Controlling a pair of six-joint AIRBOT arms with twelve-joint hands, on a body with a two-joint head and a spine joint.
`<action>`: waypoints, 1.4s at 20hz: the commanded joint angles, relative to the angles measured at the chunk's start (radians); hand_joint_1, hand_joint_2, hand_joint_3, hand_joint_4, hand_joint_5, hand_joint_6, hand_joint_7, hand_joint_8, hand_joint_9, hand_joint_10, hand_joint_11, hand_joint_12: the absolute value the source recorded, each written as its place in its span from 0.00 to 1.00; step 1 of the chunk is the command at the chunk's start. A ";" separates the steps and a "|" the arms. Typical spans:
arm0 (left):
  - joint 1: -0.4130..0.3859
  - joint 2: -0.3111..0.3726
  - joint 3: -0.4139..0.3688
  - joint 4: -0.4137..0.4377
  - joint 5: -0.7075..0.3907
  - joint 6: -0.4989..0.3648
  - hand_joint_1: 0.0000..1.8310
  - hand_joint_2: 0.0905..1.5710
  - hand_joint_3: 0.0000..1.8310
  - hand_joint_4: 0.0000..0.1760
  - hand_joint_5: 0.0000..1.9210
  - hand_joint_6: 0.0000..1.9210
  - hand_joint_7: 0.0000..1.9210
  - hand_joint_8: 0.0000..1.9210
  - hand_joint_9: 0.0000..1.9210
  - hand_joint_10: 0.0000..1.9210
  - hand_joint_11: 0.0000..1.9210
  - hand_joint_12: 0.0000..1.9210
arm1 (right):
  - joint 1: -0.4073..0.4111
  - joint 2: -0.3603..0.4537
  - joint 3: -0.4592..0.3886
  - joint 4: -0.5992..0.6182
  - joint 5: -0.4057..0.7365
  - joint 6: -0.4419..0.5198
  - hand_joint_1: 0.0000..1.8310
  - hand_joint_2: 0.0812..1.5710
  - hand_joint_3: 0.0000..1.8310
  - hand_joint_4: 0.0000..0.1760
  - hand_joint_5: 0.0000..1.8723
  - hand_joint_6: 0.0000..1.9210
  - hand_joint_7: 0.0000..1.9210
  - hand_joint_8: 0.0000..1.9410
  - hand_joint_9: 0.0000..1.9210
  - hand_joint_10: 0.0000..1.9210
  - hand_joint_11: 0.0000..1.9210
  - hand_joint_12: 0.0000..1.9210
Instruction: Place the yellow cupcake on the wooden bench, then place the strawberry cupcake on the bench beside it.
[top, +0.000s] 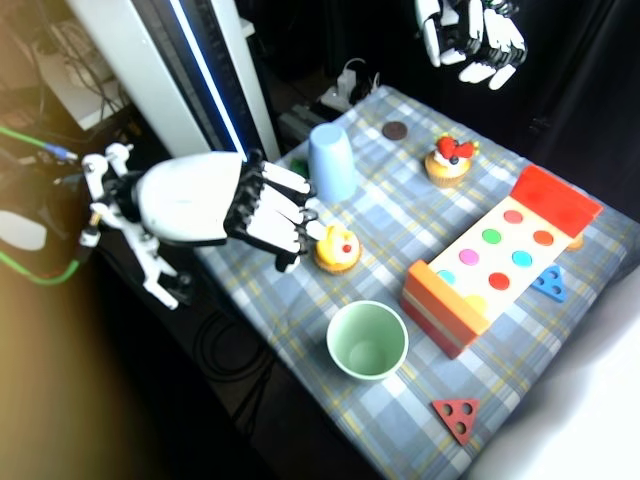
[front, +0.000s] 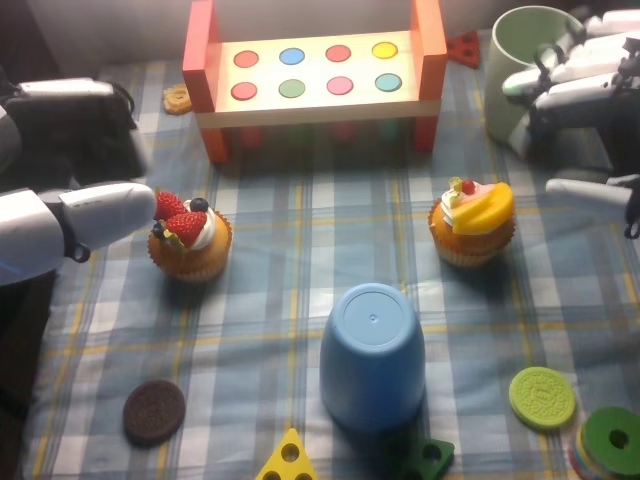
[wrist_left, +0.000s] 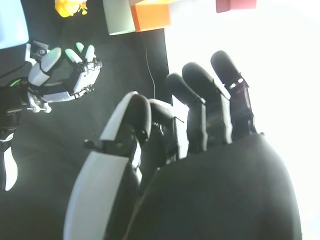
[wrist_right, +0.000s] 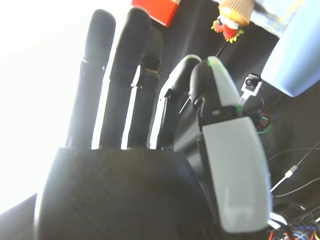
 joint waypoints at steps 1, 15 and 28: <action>-0.008 -0.005 0.006 -0.007 -0.108 -0.008 0.32 0.72 0.00 0.48 0.31 0.00 0.42 0.00 0.45 0.07 0.19 0.50 | 0.007 -0.004 -0.001 0.026 0.119 0.002 0.24 0.85 0.00 0.00 0.40 0.00 0.34 0.00 0.32 0.01 0.20 0.30; -0.196 -0.148 0.104 -0.162 0.254 0.421 0.37 0.45 0.00 0.85 0.17 0.00 0.19 0.00 0.23 0.00 0.00 0.56 | 0.004 -0.004 0.000 0.010 0.128 0.023 0.27 0.86 0.00 0.00 0.40 0.00 0.38 0.00 0.34 0.00 0.25 0.25; -0.259 -0.262 0.210 -0.345 0.427 0.655 0.40 0.46 0.00 0.51 0.21 0.00 0.21 0.00 0.24 0.00 0.00 0.52 | -0.003 -0.006 0.007 -0.001 0.128 0.045 0.29 0.88 0.00 0.00 0.42 0.00 0.39 0.00 0.35 0.00 0.25 0.27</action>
